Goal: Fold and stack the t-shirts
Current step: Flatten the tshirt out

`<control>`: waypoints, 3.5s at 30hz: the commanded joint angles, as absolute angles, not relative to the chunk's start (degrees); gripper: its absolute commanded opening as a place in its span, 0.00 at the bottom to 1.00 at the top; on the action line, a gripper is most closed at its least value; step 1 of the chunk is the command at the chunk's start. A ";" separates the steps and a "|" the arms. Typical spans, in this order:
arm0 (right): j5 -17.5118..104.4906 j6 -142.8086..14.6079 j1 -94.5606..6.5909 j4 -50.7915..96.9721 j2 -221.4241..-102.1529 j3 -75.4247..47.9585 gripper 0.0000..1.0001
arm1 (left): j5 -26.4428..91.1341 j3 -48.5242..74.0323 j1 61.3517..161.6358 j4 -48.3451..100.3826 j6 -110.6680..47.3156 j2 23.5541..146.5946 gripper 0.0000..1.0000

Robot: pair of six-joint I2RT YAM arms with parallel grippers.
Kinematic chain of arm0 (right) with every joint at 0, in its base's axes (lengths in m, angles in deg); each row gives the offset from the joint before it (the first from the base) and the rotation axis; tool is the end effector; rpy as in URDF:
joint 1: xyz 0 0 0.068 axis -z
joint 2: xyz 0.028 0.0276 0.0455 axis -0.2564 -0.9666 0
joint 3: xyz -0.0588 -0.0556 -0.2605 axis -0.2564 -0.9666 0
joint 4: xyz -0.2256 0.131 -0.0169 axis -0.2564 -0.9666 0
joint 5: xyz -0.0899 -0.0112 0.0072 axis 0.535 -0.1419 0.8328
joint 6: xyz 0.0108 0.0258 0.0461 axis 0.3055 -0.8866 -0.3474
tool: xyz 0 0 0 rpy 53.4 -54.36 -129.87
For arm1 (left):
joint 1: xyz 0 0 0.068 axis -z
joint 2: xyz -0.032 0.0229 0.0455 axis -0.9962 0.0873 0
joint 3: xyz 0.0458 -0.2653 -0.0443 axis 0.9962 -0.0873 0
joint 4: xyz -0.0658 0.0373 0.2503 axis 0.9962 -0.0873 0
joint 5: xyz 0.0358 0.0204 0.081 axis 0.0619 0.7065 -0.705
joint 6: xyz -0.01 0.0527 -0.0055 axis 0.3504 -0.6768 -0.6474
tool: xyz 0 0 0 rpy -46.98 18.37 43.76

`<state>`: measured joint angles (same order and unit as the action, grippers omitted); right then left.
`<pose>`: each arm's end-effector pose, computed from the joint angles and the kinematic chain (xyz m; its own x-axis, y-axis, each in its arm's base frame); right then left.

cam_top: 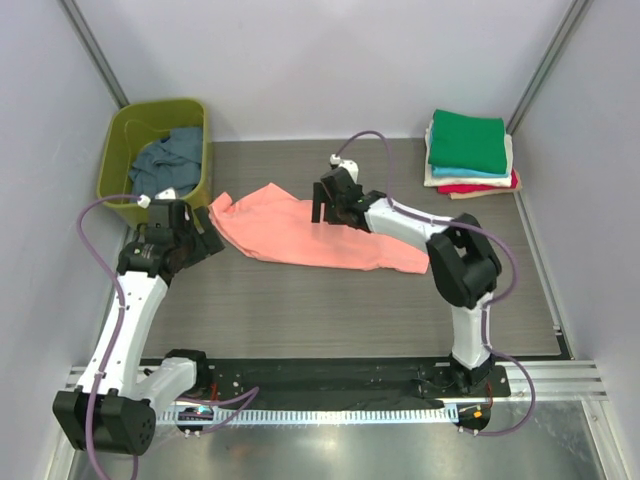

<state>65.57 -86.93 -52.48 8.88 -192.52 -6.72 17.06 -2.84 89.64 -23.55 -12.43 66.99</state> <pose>0.3533 0.2611 0.2163 -0.7001 0.0652 -0.7110 -0.1183 0.9715 0.2055 0.1958 -0.0115 0.3111 -0.6378 -0.4583 -0.6190 -0.3814 0.8862 -0.2631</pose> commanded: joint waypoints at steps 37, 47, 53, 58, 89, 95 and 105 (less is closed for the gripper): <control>65.63 -80.49 -38.50 6.55 -196.72 -5.26 0.57 | 14.42 -3.34 91.50 -27.33 -14.69 64.34 0.85; 65.11 -79.44 -38.15 6.63 -199.01 -2.62 0.51 | 14.50 -3.43 91.50 -27.24 -14.78 64.07 0.84; 64.32 -79.43 -38.15 6.55 -199.45 -2.36 0.47 | 14.51 -3.43 91.50 -27.15 -14.78 64.07 0.84; 63.79 -79.61 -38.15 6.55 -200.15 -2.44 0.42 | 14.68 -3.43 91.50 -27.15 -14.78 63.99 0.84; 61.68 -80.05 -39.90 4.70 -190.93 -5.34 0.01 | 15.38 -3.60 90.62 -26.80 -15.04 63.19 0.84; 62.29 -80.14 -41.75 3.82 -186.01 -7.36 0.01 | 15.47 -3.61 90.62 -26.80 -15.04 62.93 0.84; 69.57 -78.99 -41.93 3.38 -183.45 -10.70 0.01 | 15.47 -3.69 90.62 -26.71 -15.04 62.67 0.84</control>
